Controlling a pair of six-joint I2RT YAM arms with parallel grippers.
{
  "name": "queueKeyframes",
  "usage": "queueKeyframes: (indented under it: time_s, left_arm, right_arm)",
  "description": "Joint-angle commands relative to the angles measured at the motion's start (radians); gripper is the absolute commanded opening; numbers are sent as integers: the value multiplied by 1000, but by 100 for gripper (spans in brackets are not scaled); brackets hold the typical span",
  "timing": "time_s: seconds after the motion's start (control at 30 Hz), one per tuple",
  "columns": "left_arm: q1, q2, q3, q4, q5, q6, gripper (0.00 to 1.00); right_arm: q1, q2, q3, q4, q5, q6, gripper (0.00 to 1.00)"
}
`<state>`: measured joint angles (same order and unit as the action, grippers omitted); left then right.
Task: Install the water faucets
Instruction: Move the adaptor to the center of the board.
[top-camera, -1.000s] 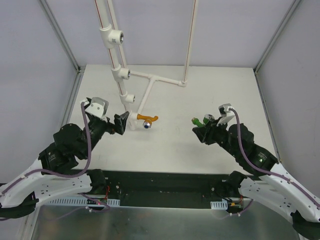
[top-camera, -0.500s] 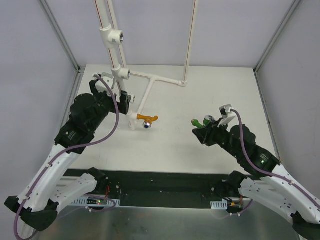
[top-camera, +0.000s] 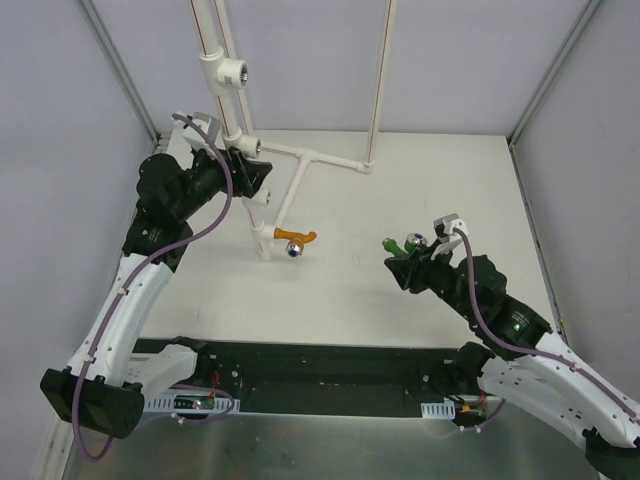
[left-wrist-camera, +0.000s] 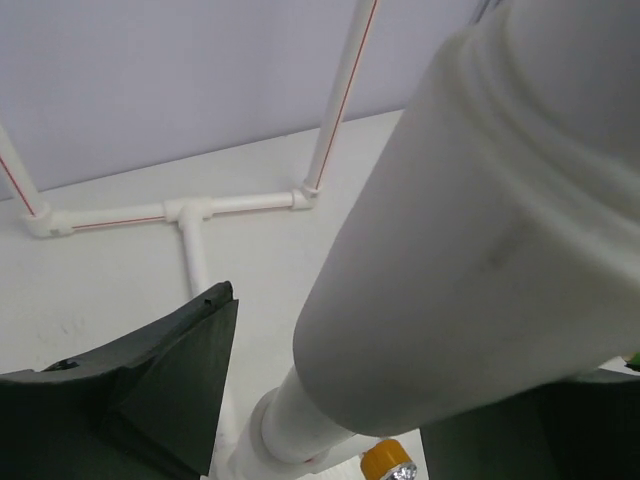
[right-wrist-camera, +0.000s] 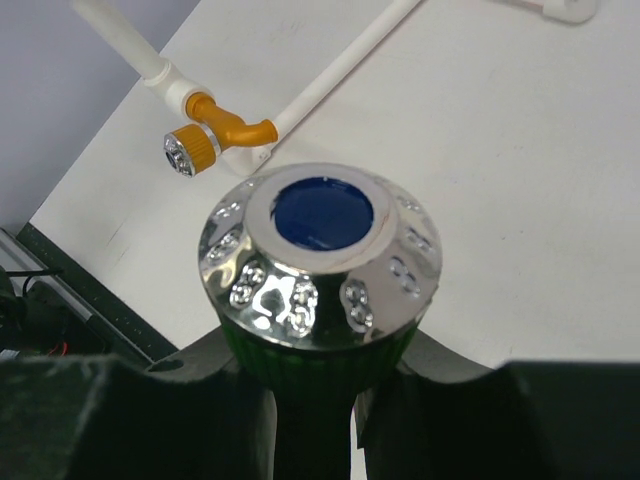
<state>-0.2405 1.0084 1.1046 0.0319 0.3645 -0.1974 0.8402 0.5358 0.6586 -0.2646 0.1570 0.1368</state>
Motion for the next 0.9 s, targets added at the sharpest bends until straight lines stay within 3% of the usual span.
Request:
queueKeyframes:
  time_s: [0.0,0.1,0.17,0.23,0.4,0.53,0.73,0.87]
  left_arm:
    - [4,12,8,134,129,-83,63]
    - [6,21,5,145,154,-109,47]
    - [6,21,-2,143,171,-120,23]
    - [6,18,-6,145,185,-137,9]
    - [6,18,9,73,273,-180,3]
    - [6,4,3,40,358,-227,2]
    - [6,-56,-26,11,459,-277,1]
    - [6,-114,-14,-65,496,-277,1]
  right_arm:
    - [2,32,39,119,49,-81,0]
    - [2,75,58,151,24,-89,0]
    - [3,107,59,189,58,-65,0]
    - [3,141,73,209,87,-39,0]
    - [3,188,76,318,104,-31,0]
    - [0,201,90,323,214,21,0]
    - [3,197,39,453,-3,-95,0]
    - [46,233,88,384,-146,-261,0]
